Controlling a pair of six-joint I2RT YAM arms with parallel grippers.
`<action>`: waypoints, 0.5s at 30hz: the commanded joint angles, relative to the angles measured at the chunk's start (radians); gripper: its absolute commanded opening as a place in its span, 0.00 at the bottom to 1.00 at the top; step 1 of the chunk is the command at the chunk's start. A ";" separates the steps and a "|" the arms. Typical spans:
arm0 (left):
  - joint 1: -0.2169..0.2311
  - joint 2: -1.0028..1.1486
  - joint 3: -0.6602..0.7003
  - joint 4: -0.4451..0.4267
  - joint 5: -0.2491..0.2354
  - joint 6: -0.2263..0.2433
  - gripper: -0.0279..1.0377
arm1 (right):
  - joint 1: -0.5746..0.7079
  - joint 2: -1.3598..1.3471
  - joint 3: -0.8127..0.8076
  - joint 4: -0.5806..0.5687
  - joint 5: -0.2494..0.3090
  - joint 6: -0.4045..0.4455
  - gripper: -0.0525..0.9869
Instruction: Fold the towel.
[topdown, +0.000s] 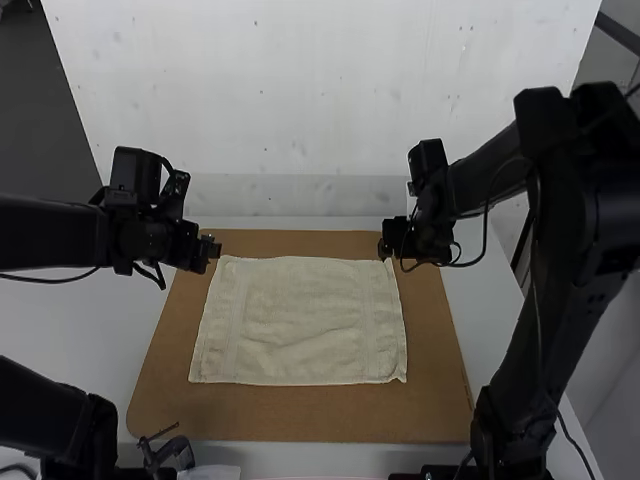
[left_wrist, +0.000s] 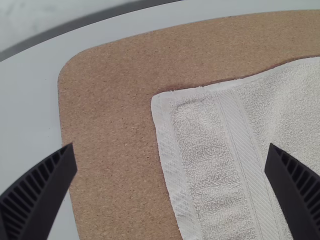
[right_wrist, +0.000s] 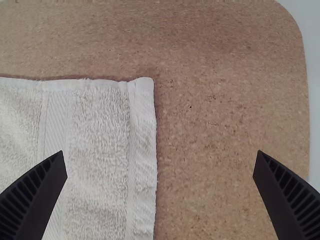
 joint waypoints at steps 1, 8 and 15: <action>0.003 0.010 0.033 0.028 -0.023 0.004 0.94 | 0.029 0.088 0.076 0.007 0.060 0.043 0.97; 0.014 0.012 0.026 0.032 -0.014 -0.001 0.94 | 0.042 0.237 0.171 0.004 0.061 0.071 0.94; 0.014 0.037 0.024 0.051 -0.001 -0.004 0.94 | 0.059 0.309 0.222 -0.025 0.075 0.094 0.86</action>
